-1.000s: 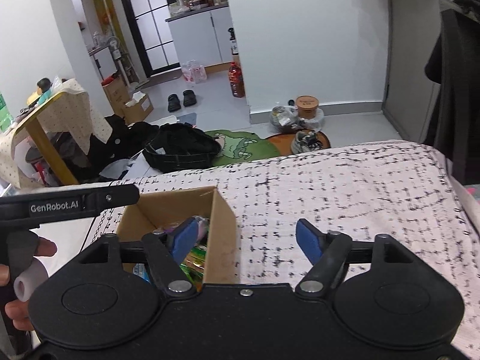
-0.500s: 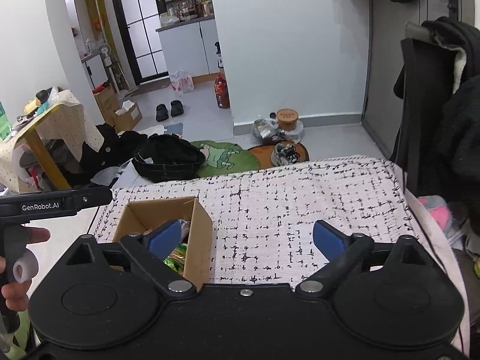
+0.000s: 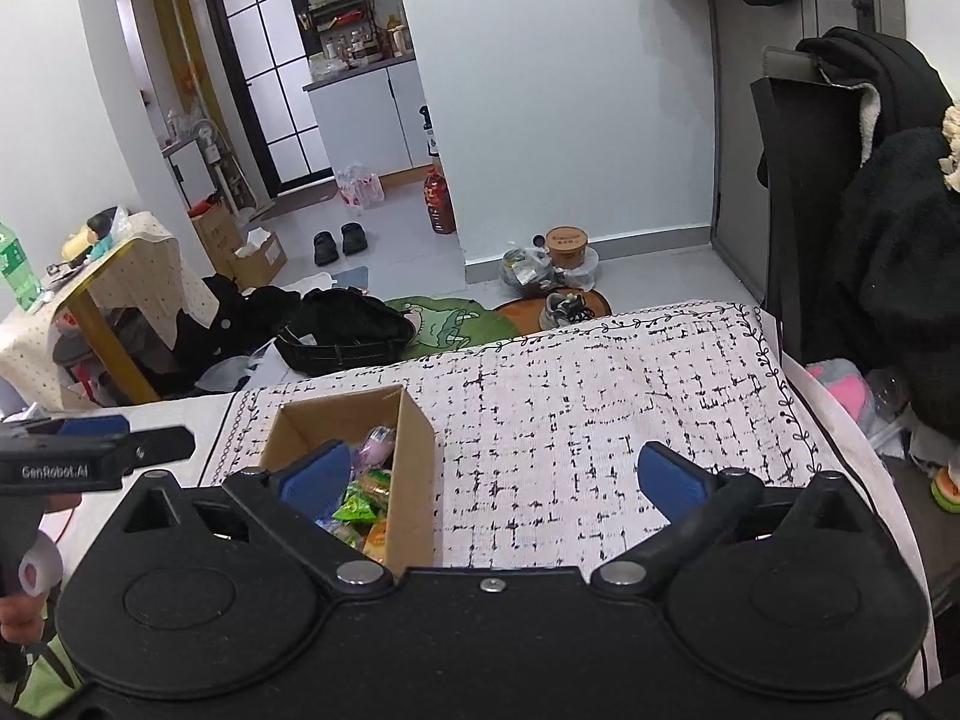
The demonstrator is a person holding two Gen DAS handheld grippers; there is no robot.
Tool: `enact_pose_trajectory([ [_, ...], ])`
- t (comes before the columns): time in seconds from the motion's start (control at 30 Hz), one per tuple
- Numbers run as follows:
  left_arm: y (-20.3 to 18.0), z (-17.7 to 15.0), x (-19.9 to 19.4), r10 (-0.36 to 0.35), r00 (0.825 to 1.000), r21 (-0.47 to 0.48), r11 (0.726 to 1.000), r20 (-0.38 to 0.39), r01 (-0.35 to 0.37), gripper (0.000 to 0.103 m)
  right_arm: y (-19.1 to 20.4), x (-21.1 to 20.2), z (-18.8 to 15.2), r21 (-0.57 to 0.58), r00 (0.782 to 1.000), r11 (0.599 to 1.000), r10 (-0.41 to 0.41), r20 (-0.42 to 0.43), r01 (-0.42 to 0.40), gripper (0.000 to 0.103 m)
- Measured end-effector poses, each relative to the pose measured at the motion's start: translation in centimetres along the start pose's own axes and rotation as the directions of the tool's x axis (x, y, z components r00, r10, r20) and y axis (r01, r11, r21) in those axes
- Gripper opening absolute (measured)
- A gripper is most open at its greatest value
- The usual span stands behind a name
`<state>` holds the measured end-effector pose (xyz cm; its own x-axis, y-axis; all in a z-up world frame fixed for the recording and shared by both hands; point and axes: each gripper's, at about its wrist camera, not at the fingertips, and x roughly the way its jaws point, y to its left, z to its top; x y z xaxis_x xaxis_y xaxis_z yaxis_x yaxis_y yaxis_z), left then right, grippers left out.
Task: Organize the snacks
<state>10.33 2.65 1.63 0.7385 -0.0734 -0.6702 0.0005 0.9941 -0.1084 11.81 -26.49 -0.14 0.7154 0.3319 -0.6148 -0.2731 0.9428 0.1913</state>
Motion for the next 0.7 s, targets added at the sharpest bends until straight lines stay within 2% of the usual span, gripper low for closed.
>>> enact_pose_trajectory([
  [0.33,-0.2,-2.0,-4.2,0.026,0.999,-0.008,1.0,0.038,-0.026,0.096,0.6,-2.9,-1.7,-0.045,1.0,0.999,0.009,0.002,-0.009,0.103],
  [0.7,-0.3,-4.1,-7.4,0.021,0.999,-0.028,0.999,0.025,-0.02,0.096,1.1,-5.8,-3.0,-0.058,1.0,0.998,0.022,0.004,-0.022,0.103],
])
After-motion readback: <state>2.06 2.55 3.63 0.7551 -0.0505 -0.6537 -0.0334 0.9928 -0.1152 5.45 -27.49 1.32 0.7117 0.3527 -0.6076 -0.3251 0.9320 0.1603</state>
